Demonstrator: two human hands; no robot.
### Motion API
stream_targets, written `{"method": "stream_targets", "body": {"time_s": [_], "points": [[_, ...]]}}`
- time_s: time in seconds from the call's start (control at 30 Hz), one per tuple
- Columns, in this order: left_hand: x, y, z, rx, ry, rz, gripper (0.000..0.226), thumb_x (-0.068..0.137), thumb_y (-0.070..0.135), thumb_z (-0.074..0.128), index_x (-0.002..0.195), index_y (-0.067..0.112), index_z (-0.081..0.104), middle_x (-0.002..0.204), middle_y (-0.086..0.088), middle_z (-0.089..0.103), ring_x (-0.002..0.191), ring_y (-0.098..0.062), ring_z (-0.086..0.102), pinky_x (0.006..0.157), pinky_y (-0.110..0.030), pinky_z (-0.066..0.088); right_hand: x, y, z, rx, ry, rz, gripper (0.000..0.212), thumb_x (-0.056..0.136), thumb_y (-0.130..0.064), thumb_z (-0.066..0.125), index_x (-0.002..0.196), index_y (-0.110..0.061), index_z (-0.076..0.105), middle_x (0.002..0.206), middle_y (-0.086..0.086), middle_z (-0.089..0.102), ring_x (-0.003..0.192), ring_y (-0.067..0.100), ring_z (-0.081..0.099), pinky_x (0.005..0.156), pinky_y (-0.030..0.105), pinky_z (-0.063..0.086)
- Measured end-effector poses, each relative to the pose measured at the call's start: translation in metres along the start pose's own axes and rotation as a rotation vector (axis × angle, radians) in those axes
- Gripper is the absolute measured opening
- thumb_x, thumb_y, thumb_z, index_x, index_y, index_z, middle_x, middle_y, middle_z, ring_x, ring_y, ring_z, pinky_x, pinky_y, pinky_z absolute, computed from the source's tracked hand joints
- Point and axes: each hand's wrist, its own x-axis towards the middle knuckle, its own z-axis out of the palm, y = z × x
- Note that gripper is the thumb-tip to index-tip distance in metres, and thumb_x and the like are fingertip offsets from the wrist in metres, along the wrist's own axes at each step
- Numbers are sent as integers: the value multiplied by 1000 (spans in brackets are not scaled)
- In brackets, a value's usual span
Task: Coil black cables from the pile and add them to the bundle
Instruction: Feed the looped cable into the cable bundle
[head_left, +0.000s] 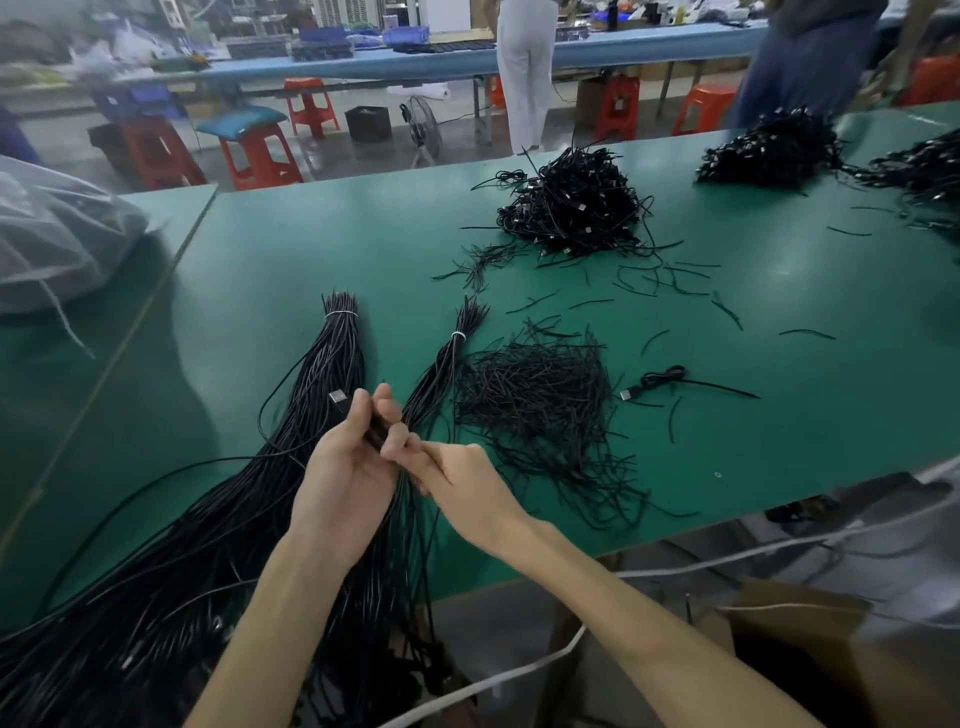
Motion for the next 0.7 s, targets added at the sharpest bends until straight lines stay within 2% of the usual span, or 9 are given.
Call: {"method": "stream_targets", "body": {"time_s": [0.1, 0.17, 0.2, 0.27, 0.37, 0.43, 0.57, 0.63, 0.7], "points": [[0, 0, 1, -68, 12, 15, 24, 110, 32, 40, 99, 23, 60, 73, 14, 48, 59, -9, 37, 68, -26, 49, 1, 3, -5, -58, -61, 13, 42, 105, -51, 50, 76, -22, 56, 56, -12, 57, 45, 6, 42, 48, 23, 36], [0, -1, 2, -116, 20, 19, 30, 112, 30, 37, 89, 24, 55, 71, 14, 45, 53, -7, 33, 66, -23, 47, 4, 1, -9, -88, -98, 64, 35, 104, -51, 51, 99, -16, 58, 62, -5, 59, 52, 14, 50, 55, 37, 44], [1, -2, 2, -129, 22, 13, 31, 112, 31, 37, 86, 24, 53, 70, 13, 43, 51, -7, 32, 64, -22, 46, 6, -1, -11, -110, -124, 77, 33, 104, -50, 51, 111, -18, 54, 69, -1, 63, 57, 17, 55, 59, 38, 48], [2, -6, -1, -122, 33, -2, 30, 111, 32, 39, 85, 23, 50, 69, 13, 41, 50, -6, 32, 63, -22, 45, 10, -6, -15, -124, -177, 80, 29, 105, -40, 52, 127, -22, 46, 86, 3, 68, 69, 14, 63, 67, 37, 52], [2, -7, -6, -45, 54, -29, 30, 109, 37, 40, 83, 23, 49, 68, 10, 40, 57, -9, 39, 67, -29, 48, 15, -10, -16, -75, -236, 94, 42, 103, -28, 57, 141, -29, 39, 102, -3, 64, 57, 2, 61, 61, 23, 51], [2, -9, -6, 78, 54, -34, 34, 107, 42, 42, 81, 23, 53, 71, 5, 41, 67, -14, 47, 64, -42, 47, 18, -11, -14, -34, -245, 110, 44, 100, -30, 63, 140, -31, 44, 102, -10, 59, 55, 5, 61, 58, 20, 51], [-3, -14, -2, 286, -6, 26, 39, 104, 41, 46, 85, 14, 68, 77, -3, 60, 70, -20, 57, 52, -34, 45, 22, -15, -8, 183, -122, 134, 30, 94, -26, 73, 121, -24, 59, 92, -10, 60, 62, 11, 61, 59, 26, 53], [-6, -12, -3, 331, -28, 20, 44, 105, 40, 45, 89, 10, 73, 87, -10, 67, 76, -23, 64, 56, -34, 51, 20, -15, -8, 192, -81, 148, 23, 92, -21, 75, 110, -25, 62, 88, -10, 58, 63, 10, 62, 62, 28, 55], [-7, -7, -7, 353, -40, -1, 45, 104, 36, 46, 96, 4, 75, 99, -19, 71, 88, -26, 70, 71, -35, 59, 18, -13, -11, 100, -62, 143, 23, 91, -18, 75, 111, -21, 64, 96, -5, 62, 77, 11, 64, 71, 26, 56]]}}
